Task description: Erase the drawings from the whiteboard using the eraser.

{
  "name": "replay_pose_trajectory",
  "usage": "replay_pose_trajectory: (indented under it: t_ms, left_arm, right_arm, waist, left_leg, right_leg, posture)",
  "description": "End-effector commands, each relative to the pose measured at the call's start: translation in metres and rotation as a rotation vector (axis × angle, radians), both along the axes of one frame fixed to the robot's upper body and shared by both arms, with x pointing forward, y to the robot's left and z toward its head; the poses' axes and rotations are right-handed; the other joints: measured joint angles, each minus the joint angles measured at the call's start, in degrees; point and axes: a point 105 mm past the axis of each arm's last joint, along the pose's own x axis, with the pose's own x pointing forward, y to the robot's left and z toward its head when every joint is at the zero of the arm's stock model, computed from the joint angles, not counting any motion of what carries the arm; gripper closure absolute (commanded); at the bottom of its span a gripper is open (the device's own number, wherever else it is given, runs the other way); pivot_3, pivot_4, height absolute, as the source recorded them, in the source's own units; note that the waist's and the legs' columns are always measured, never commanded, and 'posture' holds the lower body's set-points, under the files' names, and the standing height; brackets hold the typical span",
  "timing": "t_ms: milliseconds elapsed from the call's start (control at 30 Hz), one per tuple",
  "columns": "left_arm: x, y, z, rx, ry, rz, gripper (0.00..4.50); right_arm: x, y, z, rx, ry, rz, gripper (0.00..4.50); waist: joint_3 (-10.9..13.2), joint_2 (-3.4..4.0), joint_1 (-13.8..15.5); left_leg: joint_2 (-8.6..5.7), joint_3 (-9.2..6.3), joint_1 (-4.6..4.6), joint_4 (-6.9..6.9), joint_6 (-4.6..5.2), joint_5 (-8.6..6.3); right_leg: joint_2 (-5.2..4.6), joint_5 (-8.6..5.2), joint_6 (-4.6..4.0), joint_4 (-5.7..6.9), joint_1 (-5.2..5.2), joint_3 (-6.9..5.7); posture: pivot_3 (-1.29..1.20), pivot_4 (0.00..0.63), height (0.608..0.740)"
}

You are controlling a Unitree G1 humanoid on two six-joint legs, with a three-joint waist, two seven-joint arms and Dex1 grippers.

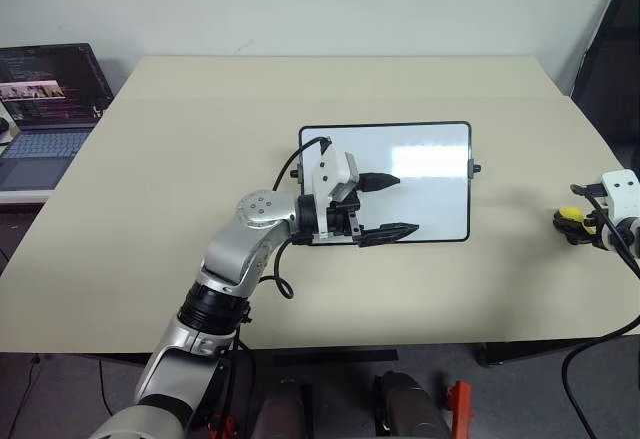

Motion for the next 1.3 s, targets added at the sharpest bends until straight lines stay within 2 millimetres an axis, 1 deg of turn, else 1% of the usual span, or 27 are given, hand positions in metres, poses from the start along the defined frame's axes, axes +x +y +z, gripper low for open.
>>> replay_pose_trajectory:
  t_ms: [33,100,133,167,200,233,267,300,367,433,500,567,600,633,800,833,900,1000,1100,1167,1300]
  left_arm:
    - [0.003,0.013,0.017,-0.040,-0.045,0.049,0.00]
    - [0.015,0.038,0.031,-0.107,-0.052,0.159,0.00]
    - [0.025,0.057,0.043,-0.167,-0.060,0.261,0.00]
    - [0.039,0.080,0.054,-0.223,-0.088,0.400,0.00]
    - [0.046,0.096,0.059,-0.256,-0.107,0.490,0.00]
    - [0.060,0.119,0.063,-0.291,-0.133,0.644,0.00]
    - [0.070,0.135,0.063,-0.306,-0.150,0.753,0.00]
    - [0.080,0.155,0.060,-0.317,-0.175,0.886,0.00]
    - [0.089,0.177,0.053,-0.320,-0.211,1.034,0.00]
    - [0.095,0.193,0.037,-0.307,-0.219,1.148,0.00]
    - [0.098,0.198,0.015,-0.262,-0.210,1.206,0.00]
    - [0.099,0.199,-0.007,-0.214,-0.184,1.244,0.00]
    - [0.099,0.200,-0.015,-0.201,-0.173,1.258,0.00]
    - [0.099,0.197,-0.026,-0.181,-0.160,1.259,0.00]
    - [0.098,0.184,-0.060,-0.116,-0.130,1.251,0.00]
    - [0.099,0.185,-0.063,-0.112,-0.124,1.253,0.00]
    - [0.100,0.181,-0.072,-0.118,-0.097,1.260,0.00]
    - [0.104,0.178,-0.076,-0.125,-0.081,1.259,0.00]
    - [0.105,0.174,-0.082,-0.121,-0.070,1.255,0.00]
    - [0.104,0.173,-0.084,-0.134,-0.056,1.260,0.00]
    - [0.105,0.166,-0.090,-0.121,-0.036,1.247,0.00]
  right_arm:
    - [0.004,-0.001,0.031,-0.046,-0.076,0.031,0.03]
    - [0.012,0.010,0.053,-0.045,-0.175,0.070,0.03]
    - [0.016,0.022,0.066,-0.034,-0.250,0.111,0.03]
    - [0.019,0.034,0.075,-0.018,-0.322,0.154,0.03]
    - [0.020,0.043,0.078,-0.007,-0.365,0.179,0.03]
    - [0.022,0.047,0.077,-0.010,-0.412,0.175,0.03]
    - [0.022,0.049,0.075,-0.015,-0.438,0.164,0.03]
    - [0.023,0.050,0.067,-0.016,-0.464,0.148,0.03]
    - [0.023,0.054,0.058,0.009,-0.501,0.131,0.03]
    - [0.021,0.055,0.043,0.076,-0.538,0.089,0.03]
    - [0.020,0.061,0.030,0.123,-0.557,0.085,0.03]
    - [0.019,0.068,0.024,0.147,-0.573,0.091,0.03]
    - [0.019,0.070,0.022,0.153,-0.579,0.089,0.03]
    - [0.020,0.072,0.017,0.153,-0.581,0.083,0.03]
    - [0.022,0.079,0.001,0.185,-0.582,0.065,0.03]
    - [0.024,0.083,0.000,0.191,-0.581,0.066,0.03]
    - [0.027,0.084,0.002,0.209,-0.595,0.054,0.03]
    - [0.034,0.086,0.010,0.214,-0.616,0.053,0.03]
    - [0.035,0.088,0.007,0.216,-0.604,0.068,0.03]
    - [0.034,0.086,0.008,0.213,-0.606,0.060,0.03]
    - [0.037,0.082,0.010,0.208,-0.608,0.047,0.03]
  waist:
    - [0.0,0.01,-0.1]
    - [0.0,0.02,-0.3]
    - [0.0,0.02,-0.4]
    - [0.0,0.03,-0.4]
    - [0.0,0.03,-0.5]
    - [0.0,0.01,-0.5]
    - [0.0,0.00,-0.4]
    - [0.0,0.00,-0.2]
    - [0.0,-0.03,0.2]
    - [0.0,-0.03,0.9]
    - [0.0,-0.03,1.3]
    - [0.0,-0.03,1.5]
    - [0.0,-0.03,1.5]
    - [0.0,-0.03,1.5]
    - [0.0,-0.03,1.3]
    - [0.0,-0.03,1.2]
    - [0.0,-0.03,1.1]
    - [0.0,-0.03,0.8]
    - [0.0,-0.03,0.8]
    - [0.0,-0.02,1.0]
    - [0.0,-0.02,1.0]
  left_leg:
    - [0.00,0.01,0.00,0.00,0.00,0.00]
    - [0.01,-0.01,0.01,0.00,0.00,0.00]
    - [0.02,-0.01,0.01,0.00,0.00,0.00]
    - [0.04,-0.04,0.01,0.00,0.00,0.00]
    - [0.06,-0.05,0.02,-0.01,0.00,0.00]
    - [0.08,-0.07,0.03,0.00,0.00,0.00]
    - [0.10,-0.11,0.04,0.01,0.00,0.00]
    - [0.09,-0.14,0.05,0.03,0.00,0.00]
    - [0.05,-0.12,0.04,0.06,0.00,0.00]
    - [-0.04,-0.07,-0.01,0.05,-0.01,0.00]
    - [-0.09,-0.01,-0.06,0.07,-0.01,0.00]
    - [-0.14,0.00,-0.08,0.06,-0.01,0.00]
    - [-0.14,0.00,-0.09,0.06,-0.01,0.00]
    - [-0.14,0.00,-0.09,0.05,-0.01,0.00]
    - [-0.08,-0.04,-0.04,0.05,-0.01,0.00]
    - [-0.06,-0.04,-0.02,0.05,-0.01,0.00]
    - [-0.05,-0.05,0.01,0.05,-0.01,0.00]
    - [-0.06,-0.02,0.01,0.06,-0.01,0.01]
    - [-0.05,-0.02,0.02,0.07,-0.01,0.02]
    - [-0.05,-0.04,0.01,0.05,-0.01,0.02]
    - [-0.06,-0.02,-0.01,0.04,-0.01,0.01]
  right_leg:
    - [0.00,0.00,0.00,0.01,0.00,0.01]
    - [0.00,0.00,0.00,0.02,0.00,0.00]
    - [0.01,0.00,0.00,0.05,-0.01,-0.01]
    - [0.02,0.00,0.00,0.06,-0.01,-0.02]
    - [0.03,0.00,0.00,0.06,-0.01,-0.02]
    - [0.05,0.00,0.00,0.07,-0.01,-0.03]
    - [0.07,0.00,0.00,0.07,0.03,-0.06]
    - [0.07,0.00,0.00,0.07,0.06,-0.11]
    - [0.02,0.03,0.03,0.06,0.09,-0.10]
    - [-0.08,0.08,0.10,0.02,0.07,-0.06]
    - [-0.17,0.13,0.18,-0.03,0.05,-0.04]
    - [-0.26,0.15,0.21,-0.08,0.05,-0.04]
    - [-0.26,0.15,0.22,-0.09,0.04,-0.04]
    - [-0.26,0.16,0.22,-0.09,0.04,-0.05]
    - [-0.15,0.20,0.14,0.03,0.03,-0.08]
    - [-0.13,0.22,0.11,0.04,0.03,-0.08]
    - [-0.10,0.24,0.09,0.09,0.04,-0.08]
    - [-0.10,0.29,0.13,0.08,0.04,-0.05]
    - [-0.09,0.32,0.13,0.08,0.04,-0.05]
    - [-0.09,0.32,0.13,0.07,0.04,-0.07]
    - [-0.12,0.32,0.14,0.02,0.04,-0.06]
  posture:
    - [0.00,0.150,0.740]
    - [0.00,0.150,0.740]
    - [0.00,0.150,0.740]
    - [0.00,0.150,0.740]
    - [0.00,0.150,0.740]
    - [0.00,0.150,0.740]
    - [0.00,0.150,0.740]
    - [0.00,0.150,0.740]
    - [0.00,0.150,0.740]
    - [0.00,0.150,0.740]
    - [0.00,0.150,0.740]
    - [0.00,0.150,0.740]
    - [0.00,0.150,0.740]
    - [0.00,0.150,0.740]
    - [0.00,0.150,0.740]
    - [0.00,0.150,0.740]
    - [0.00,0.150,0.740]
    - [0.00,0.150,0.740]
    - [0.00,0.150,0.740]
    - [0.00,0.150,0.740]
    - [0.00,0.150,0.740]
